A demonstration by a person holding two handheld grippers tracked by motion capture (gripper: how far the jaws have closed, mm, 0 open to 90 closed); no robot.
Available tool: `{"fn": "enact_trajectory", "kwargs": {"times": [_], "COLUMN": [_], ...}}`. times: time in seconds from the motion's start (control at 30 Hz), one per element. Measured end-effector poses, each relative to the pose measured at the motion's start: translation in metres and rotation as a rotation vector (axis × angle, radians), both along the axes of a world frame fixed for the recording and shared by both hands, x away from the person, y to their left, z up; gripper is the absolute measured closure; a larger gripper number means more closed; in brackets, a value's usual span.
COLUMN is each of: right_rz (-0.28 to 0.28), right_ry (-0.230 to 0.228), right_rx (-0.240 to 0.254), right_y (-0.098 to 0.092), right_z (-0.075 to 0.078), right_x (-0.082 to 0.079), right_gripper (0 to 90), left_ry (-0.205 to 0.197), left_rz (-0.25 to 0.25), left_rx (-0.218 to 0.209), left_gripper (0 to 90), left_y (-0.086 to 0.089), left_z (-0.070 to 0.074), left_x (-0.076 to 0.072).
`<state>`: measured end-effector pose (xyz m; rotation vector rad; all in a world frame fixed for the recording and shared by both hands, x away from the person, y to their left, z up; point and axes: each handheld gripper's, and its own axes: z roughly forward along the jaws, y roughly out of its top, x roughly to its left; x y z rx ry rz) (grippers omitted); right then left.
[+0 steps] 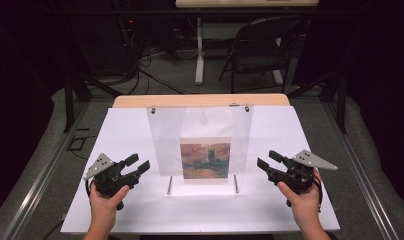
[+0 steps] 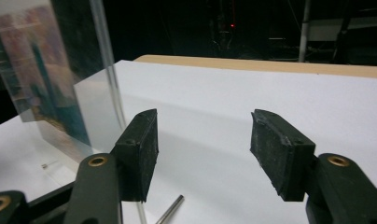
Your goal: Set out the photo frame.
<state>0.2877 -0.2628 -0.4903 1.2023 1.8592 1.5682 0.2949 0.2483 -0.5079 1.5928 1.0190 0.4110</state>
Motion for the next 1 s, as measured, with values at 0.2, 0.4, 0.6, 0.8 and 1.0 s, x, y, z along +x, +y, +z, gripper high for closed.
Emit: {"fn": "enact_trajectory", "kwargs": {"times": [0.2, 0.4, 0.6, 0.8, 1.0], "right_rz": [-0.032, -0.044, -0.039, -0.028, -0.033], "right_ry": [0.006, 0.032, 0.064, 0.083, 0.120], "right_rx": [-0.041, -0.062, -0.065, -0.074, -0.063], "right_y": [-0.003, -0.004, -0.003, -0.001, -0.002], "right_z": [-0.013, -0.025, -0.034, -0.040, -0.047], "right_x": [0.001, 0.004, 0.007, 0.009, 0.012], "right_gripper": [39.8, 39.5, 39.5, 39.5, 39.5], "left_ry": [0.027, 0.046, 0.059, 0.072, 0.087], "left_rz": [0.033, 0.035, 0.032, 0.023, 0.022], "left_rx": [0.029, 0.031, 0.031, 0.047, 0.047], "left_gripper": [41.1, 41.0, 40.4, 40.3, 40.0], "left_y": [0.006, 0.006, 0.005, 0.003, 0.002], "left_z": [-0.013, -0.019, -0.023, -0.026, -0.029], "left_x": [0.004, 0.005, 0.006, 0.007, 0.009]}}
